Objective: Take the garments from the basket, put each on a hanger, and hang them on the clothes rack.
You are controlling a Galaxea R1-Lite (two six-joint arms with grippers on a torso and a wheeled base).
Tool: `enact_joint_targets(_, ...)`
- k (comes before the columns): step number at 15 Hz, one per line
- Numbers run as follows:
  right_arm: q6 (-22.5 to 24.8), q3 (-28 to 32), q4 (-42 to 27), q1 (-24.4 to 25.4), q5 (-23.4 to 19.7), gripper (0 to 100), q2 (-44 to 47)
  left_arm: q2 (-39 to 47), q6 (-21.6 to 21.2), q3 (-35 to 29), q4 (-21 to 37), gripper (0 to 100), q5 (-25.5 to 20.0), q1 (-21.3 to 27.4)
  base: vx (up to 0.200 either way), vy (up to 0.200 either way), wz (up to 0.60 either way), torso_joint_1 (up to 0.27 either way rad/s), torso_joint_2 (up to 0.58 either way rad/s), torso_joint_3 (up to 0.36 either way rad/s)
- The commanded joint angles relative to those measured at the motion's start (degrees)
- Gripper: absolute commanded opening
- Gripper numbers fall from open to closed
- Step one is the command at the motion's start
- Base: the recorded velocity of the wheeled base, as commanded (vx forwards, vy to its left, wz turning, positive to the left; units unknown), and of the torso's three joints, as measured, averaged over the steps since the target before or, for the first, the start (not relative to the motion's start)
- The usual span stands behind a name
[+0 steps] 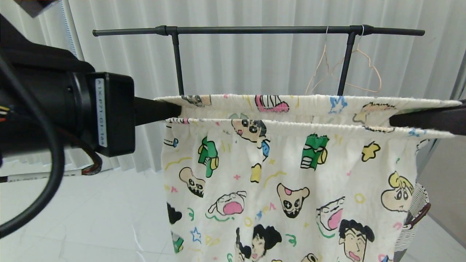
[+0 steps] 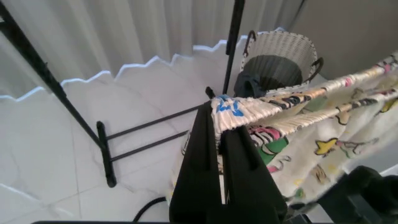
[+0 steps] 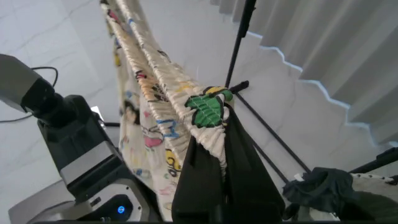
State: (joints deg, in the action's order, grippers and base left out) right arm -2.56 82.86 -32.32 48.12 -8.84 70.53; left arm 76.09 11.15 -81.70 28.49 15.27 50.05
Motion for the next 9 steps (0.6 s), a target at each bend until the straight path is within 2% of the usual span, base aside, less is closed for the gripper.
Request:
enact_joint_targets(1,1.3,-0.7,3.7,0.0,0.1,0,1.8,1.9,-0.3,-0.8,-0.1,0,-1.5,-1.5,0.0,0.0,0.0,0.0,0.0,0.0)
enact_joint_targets(3,2.5,-0.3,6.5,0.0,0.0,0,4.3,1.6,-0.3,-1.7,0.0,0,-3.4,-1.5,0.0,0.0,0.0,0.0,0.0,0.0)
enact_joint_targets(6,3.0,-0.8,6.4,0.0,0.3,0,4.3,1.4,-0.2,-2.1,0.0,0,-3.4,-1.6,0.0,0.0,0.0,0.0,0.0,0.0)
enact_joint_targets(8,2.6,-1.2,6.2,0.0,2.9,0,4.2,1.5,-0.2,-2.1,0.0,0,-3.4,-1.6,0.0,0.0,0.0,0.0,0.0,0.0)
enact_joint_targets(9,2.6,-2.1,6.2,0.1,3.3,100,3.9,1.8,-0.2,-2.1,0.0,0,-3.4,-1.6,0.0,0.0,0.0,0.0,0.0,0.0)
